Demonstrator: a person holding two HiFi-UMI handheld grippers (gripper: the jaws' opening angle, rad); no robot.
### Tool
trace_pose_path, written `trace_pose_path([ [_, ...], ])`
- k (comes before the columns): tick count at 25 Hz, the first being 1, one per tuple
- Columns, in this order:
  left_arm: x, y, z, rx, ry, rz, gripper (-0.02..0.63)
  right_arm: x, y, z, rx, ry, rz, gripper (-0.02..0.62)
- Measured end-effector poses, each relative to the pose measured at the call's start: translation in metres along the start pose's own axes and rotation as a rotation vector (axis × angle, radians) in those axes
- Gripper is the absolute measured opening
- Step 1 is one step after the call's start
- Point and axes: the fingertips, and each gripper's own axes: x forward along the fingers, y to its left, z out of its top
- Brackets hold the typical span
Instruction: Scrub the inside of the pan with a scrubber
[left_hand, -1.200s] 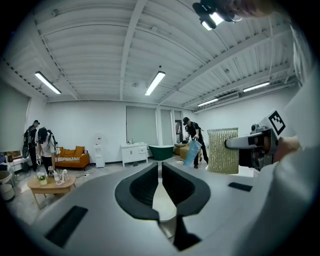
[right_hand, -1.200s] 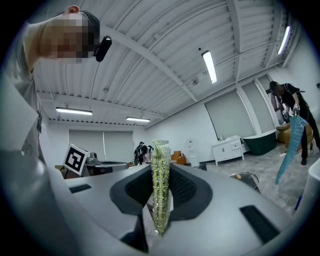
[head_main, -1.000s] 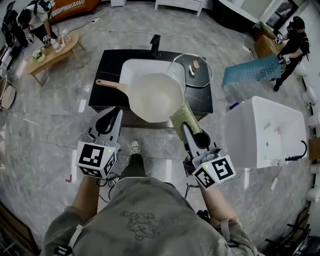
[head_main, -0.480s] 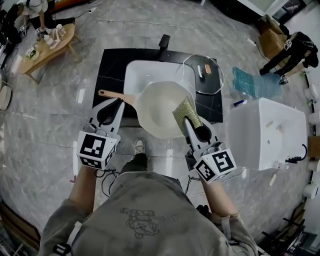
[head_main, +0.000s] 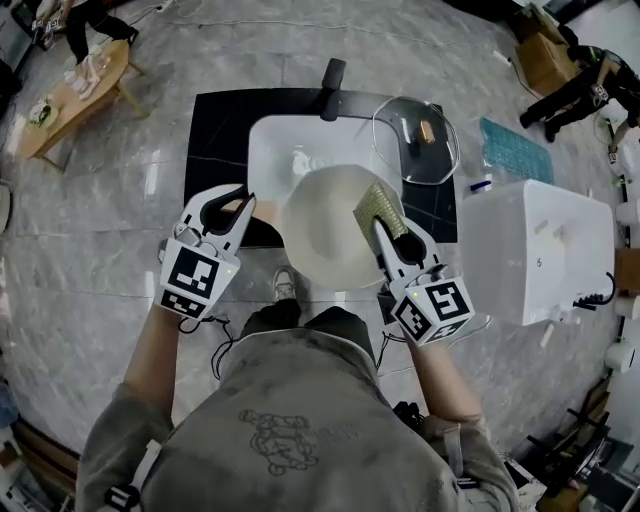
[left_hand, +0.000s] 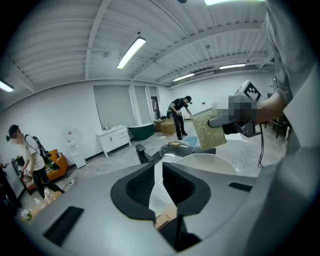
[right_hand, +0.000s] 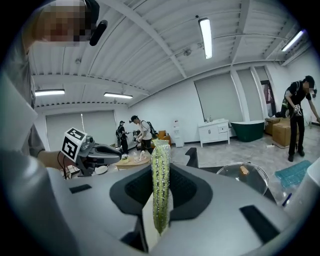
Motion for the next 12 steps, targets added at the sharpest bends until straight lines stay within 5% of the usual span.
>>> trace_pose_path([
  [12, 0.047, -0.014, -0.050, 0.278, 0.175, -0.227, 0.210, 0.044, -0.042, -0.034, -0.005, 0.104, -0.025, 0.080],
])
